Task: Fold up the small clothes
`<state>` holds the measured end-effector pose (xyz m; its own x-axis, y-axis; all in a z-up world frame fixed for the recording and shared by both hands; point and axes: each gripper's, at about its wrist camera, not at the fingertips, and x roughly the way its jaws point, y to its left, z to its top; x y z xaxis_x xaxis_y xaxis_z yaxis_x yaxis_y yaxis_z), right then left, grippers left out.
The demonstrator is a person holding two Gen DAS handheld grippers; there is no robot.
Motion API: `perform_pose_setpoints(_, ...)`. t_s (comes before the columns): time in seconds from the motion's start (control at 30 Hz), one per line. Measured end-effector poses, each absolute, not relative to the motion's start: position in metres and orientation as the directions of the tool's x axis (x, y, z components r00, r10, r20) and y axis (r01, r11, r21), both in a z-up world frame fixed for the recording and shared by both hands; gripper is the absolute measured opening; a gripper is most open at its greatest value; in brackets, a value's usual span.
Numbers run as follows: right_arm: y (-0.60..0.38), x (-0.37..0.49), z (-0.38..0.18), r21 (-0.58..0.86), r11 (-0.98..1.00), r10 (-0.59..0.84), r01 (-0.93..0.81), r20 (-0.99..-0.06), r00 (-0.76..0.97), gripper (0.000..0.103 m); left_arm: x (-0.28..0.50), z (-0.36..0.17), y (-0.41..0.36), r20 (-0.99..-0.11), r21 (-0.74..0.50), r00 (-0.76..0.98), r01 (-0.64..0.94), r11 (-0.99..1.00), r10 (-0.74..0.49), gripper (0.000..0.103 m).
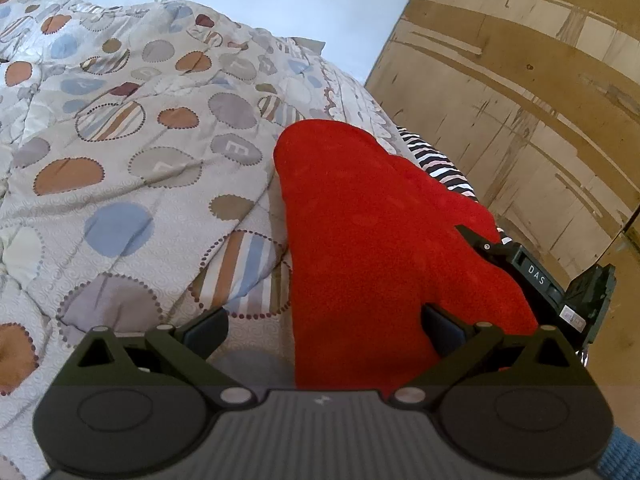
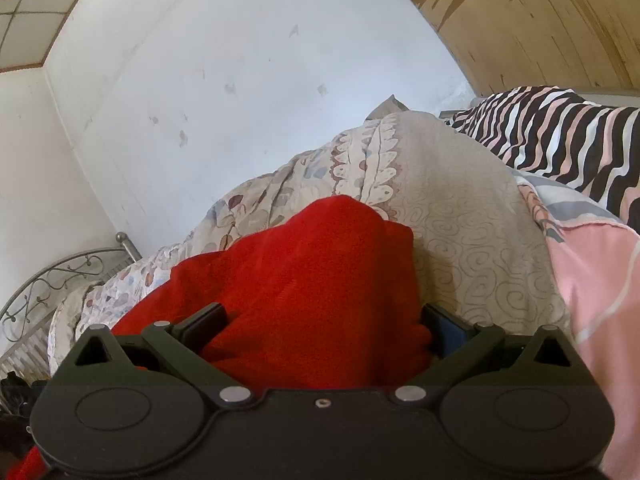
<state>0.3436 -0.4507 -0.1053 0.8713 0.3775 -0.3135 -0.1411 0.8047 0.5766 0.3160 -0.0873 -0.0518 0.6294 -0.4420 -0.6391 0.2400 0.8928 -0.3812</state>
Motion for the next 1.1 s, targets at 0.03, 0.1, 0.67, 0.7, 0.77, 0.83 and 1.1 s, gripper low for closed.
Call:
perform_pose_setpoints(0.03,-0.451,0.344,-0.105,0.577,0.805,0.377,-0.141,-0.313,0.871,0.103,0.316,-0.052,-0.087,-0.640,-0.379,0.629,0.242,0.893,-0.442,0.103)
perform_pose_setpoints(0.1,-0.451,0.344,-0.105,0.577,0.805,0.377,-0.141,-0.313,0.871,0.103,0.316,-0.052,-0.087,-0.640,-0.375,0.629,0.245,0.894,-0.441,0.103)
perform_pose_setpoints(0.67,-0.450,0.344,-0.105,0.579,0.803,0.378,-0.141,-0.311,0.872,0.103,0.322,-0.051,-0.079,-0.623,-0.434,0.605,0.260,0.863,-0.496,0.103)
perform_pose_setpoints(0.7,-0.450,0.344,-0.105,0.579,0.803,0.378,-0.141,-0.311,0.872,0.103,0.325,-0.051,-0.078,-0.620,-0.445,0.597,0.267,0.855,-0.509,0.103)
perform_pose_setpoints(0.77,-0.450,0.343,-0.106,0.582,0.801,0.379,-0.142,-0.309,0.872,0.103,0.335,-0.053,-0.077,-0.613,-0.465,0.574,0.294,0.835,-0.543,0.103)
perform_pose_setpoints(0.83,-0.451,0.343,-0.106,0.583,0.800,0.380,-0.141,-0.310,0.872,0.103,0.346,-0.057,-0.078,-0.612,-0.485,0.540,0.320,0.814,-0.578,0.103)
perform_pose_setpoints(1.1,-0.440,0.351,-0.092,0.531,0.840,0.365,-0.109,-0.406,0.837,0.099,0.367,-0.069,-0.079,-0.619,-0.547,0.445,0.349,0.761,-0.648,0.103)
